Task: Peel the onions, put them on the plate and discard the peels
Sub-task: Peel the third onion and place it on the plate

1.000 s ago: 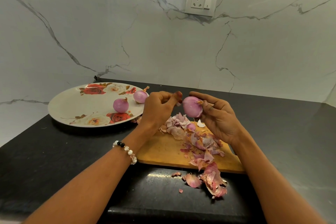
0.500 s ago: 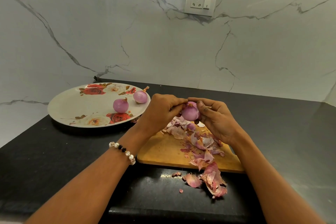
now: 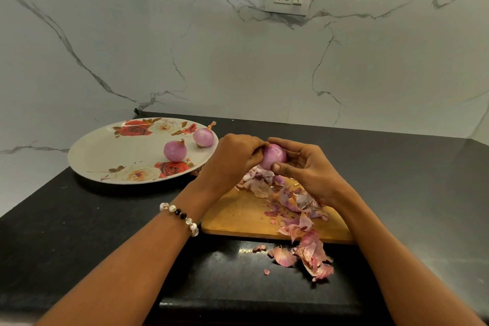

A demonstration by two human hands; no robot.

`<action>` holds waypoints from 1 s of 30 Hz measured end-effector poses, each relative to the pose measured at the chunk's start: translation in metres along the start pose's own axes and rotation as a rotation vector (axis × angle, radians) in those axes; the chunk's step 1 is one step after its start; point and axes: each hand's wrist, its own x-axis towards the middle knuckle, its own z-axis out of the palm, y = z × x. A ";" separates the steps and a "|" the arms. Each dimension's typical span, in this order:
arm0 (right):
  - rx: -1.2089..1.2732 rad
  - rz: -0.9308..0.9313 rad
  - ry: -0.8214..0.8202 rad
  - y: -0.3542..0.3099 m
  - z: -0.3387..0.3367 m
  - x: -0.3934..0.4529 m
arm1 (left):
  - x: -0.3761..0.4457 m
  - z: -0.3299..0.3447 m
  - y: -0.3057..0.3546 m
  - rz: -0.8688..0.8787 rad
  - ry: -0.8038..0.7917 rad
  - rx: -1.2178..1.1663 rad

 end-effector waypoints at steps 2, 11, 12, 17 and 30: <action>-0.040 -0.020 0.004 0.001 0.002 0.000 | -0.001 0.002 -0.001 -0.021 0.016 0.021; -0.120 -0.088 0.044 0.002 0.008 0.002 | 0.000 0.006 0.000 -0.162 0.173 -0.064; -0.124 -0.095 0.048 0.002 0.009 0.003 | 0.000 0.006 0.001 -0.177 0.183 -0.072; -0.166 -0.110 0.067 0.007 0.009 0.003 | 0.000 0.006 0.004 -0.262 0.206 -0.106; -0.167 -0.134 0.095 0.007 0.010 0.002 | 0.002 0.008 0.000 -0.605 0.169 -0.429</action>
